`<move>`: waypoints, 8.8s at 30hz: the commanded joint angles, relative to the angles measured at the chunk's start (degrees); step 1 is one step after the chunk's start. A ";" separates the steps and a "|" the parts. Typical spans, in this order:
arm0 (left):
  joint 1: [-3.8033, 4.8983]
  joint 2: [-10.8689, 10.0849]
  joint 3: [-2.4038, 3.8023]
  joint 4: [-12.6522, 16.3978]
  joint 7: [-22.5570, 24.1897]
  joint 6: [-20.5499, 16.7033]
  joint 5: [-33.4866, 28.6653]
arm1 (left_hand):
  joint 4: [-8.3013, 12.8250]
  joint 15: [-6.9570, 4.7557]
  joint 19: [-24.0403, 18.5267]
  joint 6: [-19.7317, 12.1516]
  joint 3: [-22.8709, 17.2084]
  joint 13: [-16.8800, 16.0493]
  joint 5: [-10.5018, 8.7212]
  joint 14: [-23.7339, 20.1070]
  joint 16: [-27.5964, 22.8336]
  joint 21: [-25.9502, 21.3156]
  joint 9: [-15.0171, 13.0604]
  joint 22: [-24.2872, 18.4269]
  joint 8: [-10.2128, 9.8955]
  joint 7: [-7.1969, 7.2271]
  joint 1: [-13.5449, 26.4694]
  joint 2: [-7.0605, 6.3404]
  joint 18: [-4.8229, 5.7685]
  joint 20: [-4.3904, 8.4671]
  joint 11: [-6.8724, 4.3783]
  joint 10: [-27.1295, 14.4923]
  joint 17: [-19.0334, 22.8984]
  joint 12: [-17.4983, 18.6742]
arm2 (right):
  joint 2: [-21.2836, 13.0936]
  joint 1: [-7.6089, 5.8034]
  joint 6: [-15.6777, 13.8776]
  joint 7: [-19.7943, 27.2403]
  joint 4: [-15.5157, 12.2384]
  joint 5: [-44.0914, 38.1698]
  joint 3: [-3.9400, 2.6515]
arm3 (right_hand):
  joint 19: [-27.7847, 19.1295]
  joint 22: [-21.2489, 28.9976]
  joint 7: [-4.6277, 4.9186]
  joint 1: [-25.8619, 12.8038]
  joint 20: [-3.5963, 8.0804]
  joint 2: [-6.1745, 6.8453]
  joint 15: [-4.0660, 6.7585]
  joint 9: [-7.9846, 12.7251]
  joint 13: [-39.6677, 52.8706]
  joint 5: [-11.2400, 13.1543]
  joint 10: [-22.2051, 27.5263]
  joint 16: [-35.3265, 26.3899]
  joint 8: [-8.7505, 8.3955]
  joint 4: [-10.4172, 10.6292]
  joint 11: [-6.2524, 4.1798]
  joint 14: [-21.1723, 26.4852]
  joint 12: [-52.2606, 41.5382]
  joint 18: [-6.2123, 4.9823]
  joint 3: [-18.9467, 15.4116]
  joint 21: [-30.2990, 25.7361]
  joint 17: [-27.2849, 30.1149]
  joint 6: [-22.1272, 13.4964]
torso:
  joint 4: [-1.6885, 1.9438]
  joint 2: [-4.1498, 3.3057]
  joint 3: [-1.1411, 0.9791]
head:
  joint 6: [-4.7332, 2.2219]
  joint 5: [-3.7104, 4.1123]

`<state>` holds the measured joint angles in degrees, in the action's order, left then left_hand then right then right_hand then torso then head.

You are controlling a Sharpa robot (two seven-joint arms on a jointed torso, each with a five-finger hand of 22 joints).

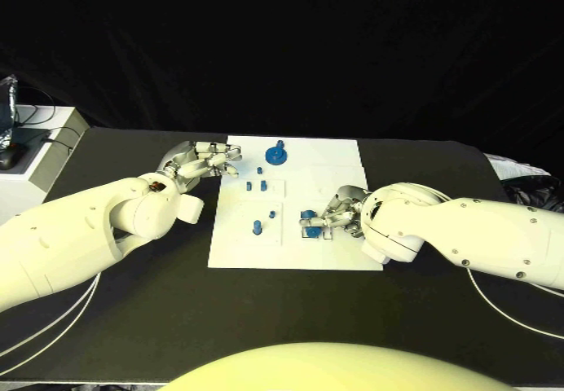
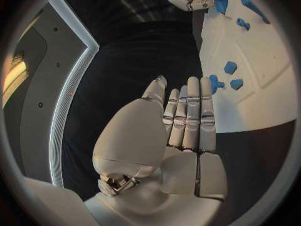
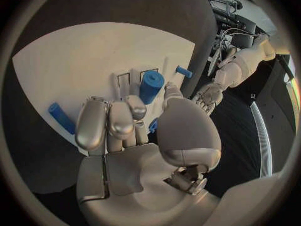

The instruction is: Assemble the parts on the task board

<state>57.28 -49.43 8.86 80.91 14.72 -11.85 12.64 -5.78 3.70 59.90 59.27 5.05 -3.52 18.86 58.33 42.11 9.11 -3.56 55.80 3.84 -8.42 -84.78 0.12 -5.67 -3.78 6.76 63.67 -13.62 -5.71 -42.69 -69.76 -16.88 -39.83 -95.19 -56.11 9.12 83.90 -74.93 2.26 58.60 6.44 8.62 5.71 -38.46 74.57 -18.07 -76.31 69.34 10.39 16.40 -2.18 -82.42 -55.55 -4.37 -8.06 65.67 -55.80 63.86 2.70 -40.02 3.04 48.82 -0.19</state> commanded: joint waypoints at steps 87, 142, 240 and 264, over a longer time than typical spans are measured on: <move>-0.75 -0.09 0.04 -0.25 -0.19 1.00 -0.22 | 0.11 0.03 0.25 -0.14 0.29 -0.04 -0.20 -0.43 0.48 -0.62 -0.05 0.13 -0.09 -0.19 -0.11 0.24 0.69 -0.23 0.14 -0.50 0.32 -0.39 | -4.37 1.51 -0.10 8.72 -3.02 -2.59 -0.21 | 2.47 -9.30 -1.07 9.08 0.34 -5.59 0.33 -0.78 1.05 -2.52 -1.16 0.17 2.59 -17.33 -0.68 -0.34 -1.19 1.18 5.05 2.09 -1.72 1.27 | 0.02 0.02 -0.01 | 0.20 -0.44; -1.41 -0.21 0.05 -0.07 0.83 1.38 -0.19 | 0.18 -0.02 0.26 -0.28 0.34 -0.07 -0.21 -0.48 0.60 -0.79 -0.06 0.45 -0.09 -0.15 -0.03 0.05 0.69 -0.24 0.01 -0.07 0.43 -0.62 | -16.78 -0.21 3.91 15.43 -5.23 -1.07 -1.06 | 2.67 -9.89 1.58 10.29 -0.82 -9.71 -0.79 17.57 1.61 1.84 -2.32 1.33 -6.69 -18.40 0.65 -0.28 -2.80 1.07 8.56 4.93 -2.73 3.03 | -0.37 0.15 0.02 | -0.80 1.09; -2.01 -1.65 0.07 1.16 -0.09 1.33 -0.23 | -0.08 -0.13 0.46 -0.60 0.28 -0.07 -0.20 -0.41 0.72 -1.09 -0.06 0.75 -0.07 -0.28 0.05 0.22 0.87 -0.04 -0.14 0.43 0.39 -1.00 | -10.35 2.23 -3.64 3.72 -3.08 0.72 -0.48 | 2.33 -9.76 2.14 8.85 -0.70 -8.62 -0.66 11.79 1.33 -11.21 -1.41 0.22 -6.57 -29.24 0.62 -0.31 -0.21 0.93 29.87 4.60 -3.40 2.51 | -0.09 0.13 0.05 | 0.32 0.87; -2.01 -1.80 0.06 1.40 -0.44 1.64 -0.21 | -0.03 -0.10 0.49 -0.60 0.33 -0.06 -0.22 -0.45 0.73 -1.19 -0.06 0.83 -0.10 -0.35 0.05 0.15 0.85 -0.07 -0.09 0.27 0.41 -1.04 | -5.94 1.87 -6.97 2.13 -2.86 7.07 -0.35 | 2.31 -9.68 1.81 9.14 -0.61 -8.54 -0.58 12.41 1.24 -10.75 -1.33 -0.08 -6.50 -29.07 0.51 -0.34 0.05 0.94 26.97 4.21 -3.12 3.02 | -0.02 0.06 0.04 | 0.64 1.04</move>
<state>55.27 -51.23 8.88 82.11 14.13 -11.13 12.64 -5.61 3.49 59.90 59.07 5.21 -3.52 18.86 58.13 42.54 8.26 -3.56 56.54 3.84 -8.61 -84.78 0.12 -5.67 -3.78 6.56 64.30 -13.29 -6.64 -48.80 -67.94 -24.00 -37.17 -98.06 -49.68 8.76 84.11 -74.92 4.08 67.33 6.02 0.52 5.08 -25.95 74.92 -29.02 -77.27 69.55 3.73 -2.79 -1.36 -82.62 -55.77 -2.62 9.37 70.04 -58.98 66.33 2.68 -39.95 3.12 49.37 0.93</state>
